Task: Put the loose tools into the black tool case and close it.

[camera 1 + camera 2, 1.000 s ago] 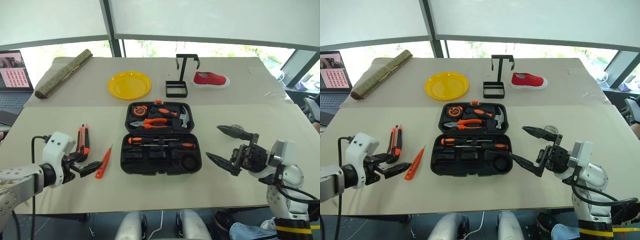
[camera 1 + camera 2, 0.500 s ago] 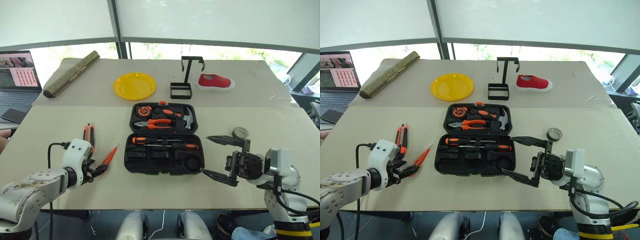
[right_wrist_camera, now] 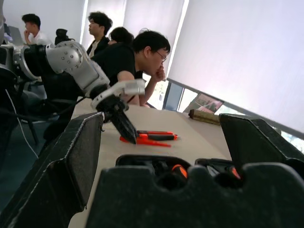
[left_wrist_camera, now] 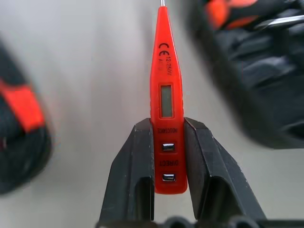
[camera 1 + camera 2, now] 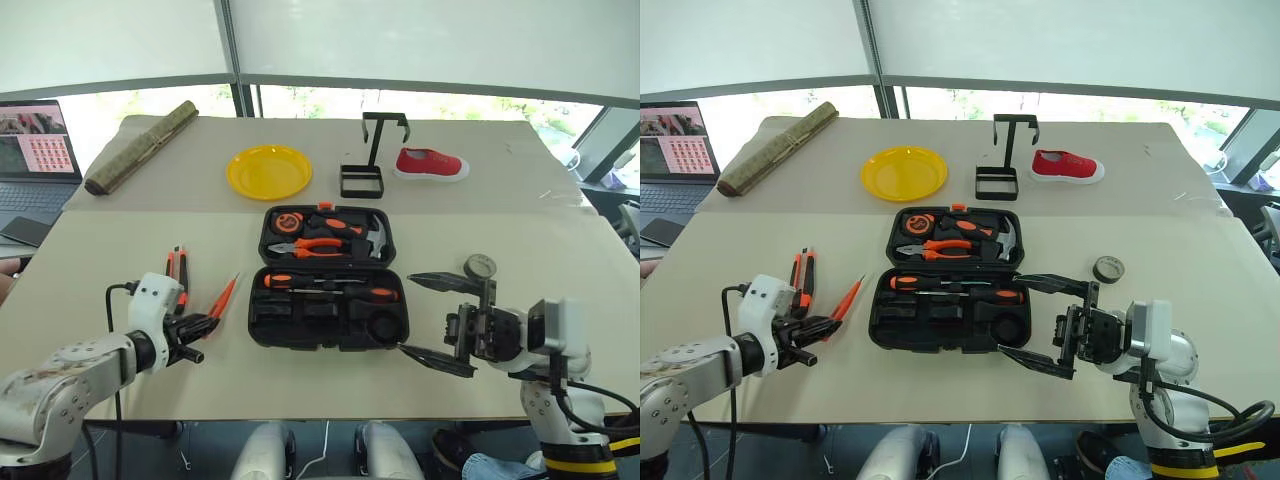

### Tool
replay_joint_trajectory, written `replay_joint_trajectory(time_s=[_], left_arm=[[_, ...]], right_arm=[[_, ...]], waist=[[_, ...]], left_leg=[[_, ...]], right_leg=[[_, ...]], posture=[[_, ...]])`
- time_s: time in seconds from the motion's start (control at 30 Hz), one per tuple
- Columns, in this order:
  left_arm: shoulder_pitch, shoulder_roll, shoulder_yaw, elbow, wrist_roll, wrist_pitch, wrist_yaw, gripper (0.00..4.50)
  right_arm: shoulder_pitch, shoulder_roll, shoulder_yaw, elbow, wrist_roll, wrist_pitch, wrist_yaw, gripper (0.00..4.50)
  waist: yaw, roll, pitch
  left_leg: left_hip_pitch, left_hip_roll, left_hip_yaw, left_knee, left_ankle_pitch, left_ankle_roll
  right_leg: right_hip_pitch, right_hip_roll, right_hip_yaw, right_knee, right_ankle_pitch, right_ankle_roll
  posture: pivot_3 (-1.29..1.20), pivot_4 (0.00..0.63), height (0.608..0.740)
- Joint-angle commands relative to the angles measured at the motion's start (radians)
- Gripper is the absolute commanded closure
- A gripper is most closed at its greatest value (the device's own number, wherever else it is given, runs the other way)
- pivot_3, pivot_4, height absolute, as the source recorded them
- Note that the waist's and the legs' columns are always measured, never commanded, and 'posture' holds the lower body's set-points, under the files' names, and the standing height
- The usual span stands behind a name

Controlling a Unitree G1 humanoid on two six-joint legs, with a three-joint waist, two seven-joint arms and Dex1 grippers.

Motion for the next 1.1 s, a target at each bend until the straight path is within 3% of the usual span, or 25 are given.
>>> replay_joint_trajectory(time_s=[0.03,0.17,0.23,0.33,0.5,0.77,1.1], left_arm=[[-0.027,0.088,0.004,0.073,0.057,-0.265,-0.292,4.07],[-0.199,0.164,-0.170,0.139,0.116,-0.392,-0.486,4.07],[-0.313,0.181,-0.313,0.171,0.197,-0.431,-0.553,4.07],[-0.463,0.175,-0.488,0.234,0.313,-0.464,-0.614,4.07],[-0.604,0.135,-0.678,0.343,0.499,-0.564,-0.659,4.07],[-0.633,0.062,-0.764,0.364,0.613,-0.588,-0.651,4.07],[-0.680,0.026,-0.753,0.337,0.628,-0.475,-0.653,4.07]], right_arm=[[0.001,-0.104,-0.041,-0.090,0.017,0.151,-0.092,0.00],[-0.037,-0.200,-0.024,-0.140,0.037,0.323,-0.190,0.00],[-0.071,-0.243,0.007,-0.159,-0.020,0.415,-0.266,0.00],[-0.109,-0.302,0.079,-0.172,-0.117,0.531,-0.346,0.00],[-0.140,-0.345,0.125,-0.118,-0.178,0.580,-0.333,0.00],[-0.041,-0.371,0.066,-0.071,-0.215,0.501,-0.253,0.00],[-0.006,-0.337,0.006,-0.140,-0.142,0.486,-0.214,0.00]], waist=[[0.000,0.000,0.000],[0.010,0.000,0.000],[0.010,0.000,0.000],[0.008,-0.001,0.000],[-0.001,-0.003,0.001],[0.003,-0.004,0.002],[0.001,-0.004,0.002]], left_leg=[[0.000,0.000,0.000,-0.001,0.000,0.000],[-0.002,0.000,0.001,-0.001,0.001,0.000],[-0.004,-0.001,0.001,-0.001,0.001,0.001],[-0.007,-0.001,0.002,-0.001,0.002,0.002],[-0.018,-0.002,0.002,0.002,0.002,0.003],[-0.019,-0.002,0.001,0.009,-0.001,0.008],[-0.018,-0.001,0.000,0.014,-0.001,0.009]], right_leg=[[-0.001,-0.001,0.000,0.000,-0.002,-0.003],[-0.002,-0.001,-0.002,0.000,-0.003,-0.006],[-0.003,-0.001,-0.001,-0.001,-0.003,-0.005],[-0.005,0.001,-0.001,-0.002,0.001,0.002],[-0.013,0.007,-0.001,-0.002,0.002,0.005],[-0.011,0.006,-0.001,-0.002,0.001,0.009],[-0.008,0.006,0.001,0.000,0.002,0.012]], posture=[[0.00,0.150,0.740],[0.00,0.150,0.740],[0.00,0.150,0.740],[0.00,0.150,0.740],[0.00,0.150,0.740],[0.00,0.150,0.740],[0.00,0.150,0.740]])
